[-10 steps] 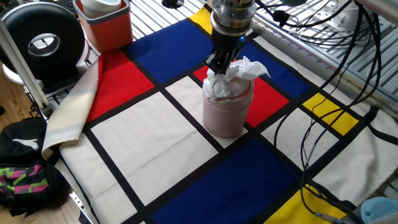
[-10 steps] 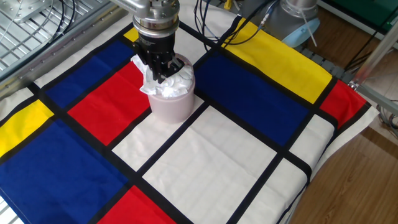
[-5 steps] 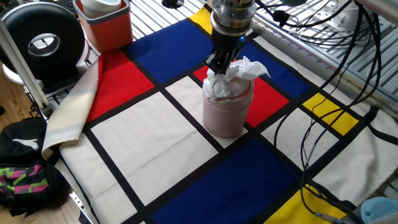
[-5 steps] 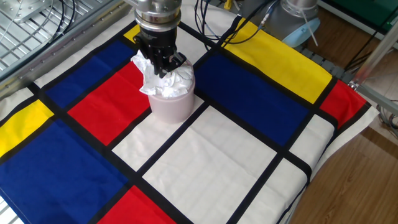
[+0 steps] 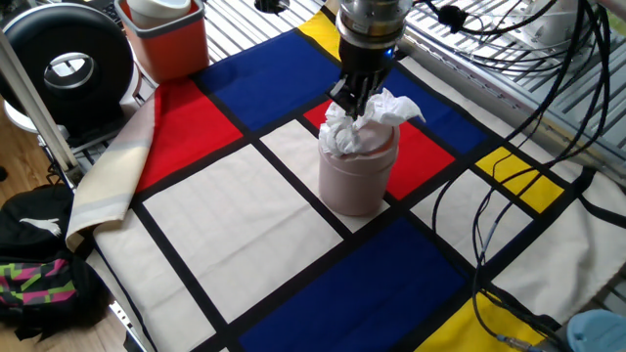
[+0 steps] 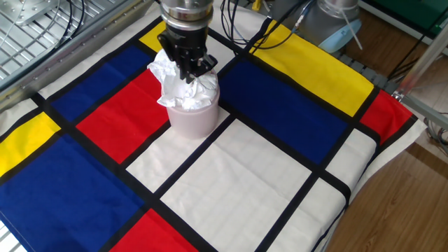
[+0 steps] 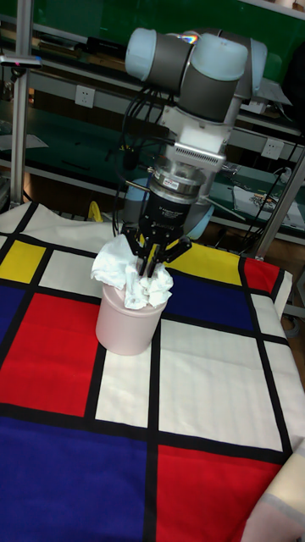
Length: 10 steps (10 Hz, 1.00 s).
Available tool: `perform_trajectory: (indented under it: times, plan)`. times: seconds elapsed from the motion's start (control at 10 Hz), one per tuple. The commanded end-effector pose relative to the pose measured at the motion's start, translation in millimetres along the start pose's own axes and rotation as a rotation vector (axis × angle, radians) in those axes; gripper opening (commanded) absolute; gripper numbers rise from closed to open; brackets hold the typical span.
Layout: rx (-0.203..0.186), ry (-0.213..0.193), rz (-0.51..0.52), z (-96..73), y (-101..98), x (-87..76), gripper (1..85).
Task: Put the garbage in the trash can
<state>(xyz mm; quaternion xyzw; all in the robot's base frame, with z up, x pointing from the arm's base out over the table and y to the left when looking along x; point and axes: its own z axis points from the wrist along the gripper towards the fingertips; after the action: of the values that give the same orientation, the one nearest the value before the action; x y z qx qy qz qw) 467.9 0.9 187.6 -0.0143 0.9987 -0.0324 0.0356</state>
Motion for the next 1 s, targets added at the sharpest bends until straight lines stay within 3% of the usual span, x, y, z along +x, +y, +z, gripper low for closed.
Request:
perform_trajectory:
  times: [0.0, 0.3, 0.5, 0.9]
  plan:
    - [0.030, -0.013, 0.007, -5.7, 5.4, 10.4, 20.3]
    - [0.041, -0.017, 0.003, -13.5, 3.6, 17.5, 19.7]
    - [0.014, -0.020, 0.036, -18.2, 7.8, 19.0, 9.3]
    - [-0.014, -0.012, 0.040, -26.4, -0.5, 17.9, 1.0]
